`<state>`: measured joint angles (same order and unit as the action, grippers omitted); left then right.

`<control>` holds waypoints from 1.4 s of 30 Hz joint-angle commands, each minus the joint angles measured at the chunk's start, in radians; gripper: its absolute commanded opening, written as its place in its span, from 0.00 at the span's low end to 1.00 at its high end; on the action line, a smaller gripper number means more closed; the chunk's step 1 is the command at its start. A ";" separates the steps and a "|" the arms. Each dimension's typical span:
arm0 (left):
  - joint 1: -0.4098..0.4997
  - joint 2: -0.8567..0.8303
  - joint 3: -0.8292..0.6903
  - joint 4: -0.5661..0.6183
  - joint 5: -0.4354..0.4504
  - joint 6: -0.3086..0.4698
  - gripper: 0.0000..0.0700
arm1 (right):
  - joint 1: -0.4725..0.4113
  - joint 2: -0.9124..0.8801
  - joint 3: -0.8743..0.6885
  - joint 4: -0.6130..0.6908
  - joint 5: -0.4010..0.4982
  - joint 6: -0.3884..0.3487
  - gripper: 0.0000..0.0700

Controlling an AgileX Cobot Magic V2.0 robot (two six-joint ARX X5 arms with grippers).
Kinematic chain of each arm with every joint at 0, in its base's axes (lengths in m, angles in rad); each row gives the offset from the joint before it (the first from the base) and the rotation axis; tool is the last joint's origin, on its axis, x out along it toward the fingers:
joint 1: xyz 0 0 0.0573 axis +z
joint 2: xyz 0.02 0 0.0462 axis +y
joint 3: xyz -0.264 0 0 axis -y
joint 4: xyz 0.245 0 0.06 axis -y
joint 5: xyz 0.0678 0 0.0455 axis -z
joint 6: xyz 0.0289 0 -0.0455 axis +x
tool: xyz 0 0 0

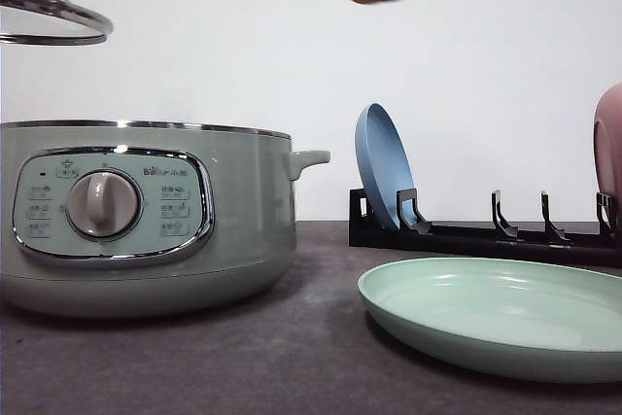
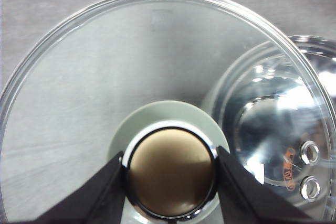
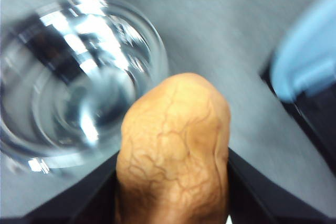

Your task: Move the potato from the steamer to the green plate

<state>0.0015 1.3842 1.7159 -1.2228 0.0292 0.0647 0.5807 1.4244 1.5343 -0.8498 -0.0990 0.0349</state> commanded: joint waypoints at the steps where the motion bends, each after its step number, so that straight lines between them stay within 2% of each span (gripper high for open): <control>1: -0.003 -0.004 0.040 0.041 0.006 -0.001 0.00 | -0.010 -0.059 -0.089 0.044 0.003 0.019 0.29; 10: -0.032 -0.004 0.040 0.041 0.009 -0.001 0.00 | -0.050 -0.274 -0.464 0.202 0.004 0.155 0.29; 15: -0.056 -0.004 0.040 0.041 0.010 -0.001 0.00 | -0.047 -0.295 -0.613 0.304 0.008 0.238 0.29; 24: -0.082 -0.004 0.040 0.041 0.024 -0.001 0.00 | -0.039 -0.294 -0.841 0.498 0.081 0.378 0.29; 33: -0.096 -0.004 0.040 0.042 0.050 -0.001 0.00 | -0.038 -0.265 -0.991 0.606 0.103 0.440 0.29; 42: -0.140 -0.004 0.040 0.041 0.050 -0.001 0.00 | -0.038 -0.172 -1.000 0.673 0.098 0.449 0.30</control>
<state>-0.1331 1.3842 1.7157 -1.2224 0.0765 0.0647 0.5358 1.2354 0.5316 -0.1877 -0.0005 0.4703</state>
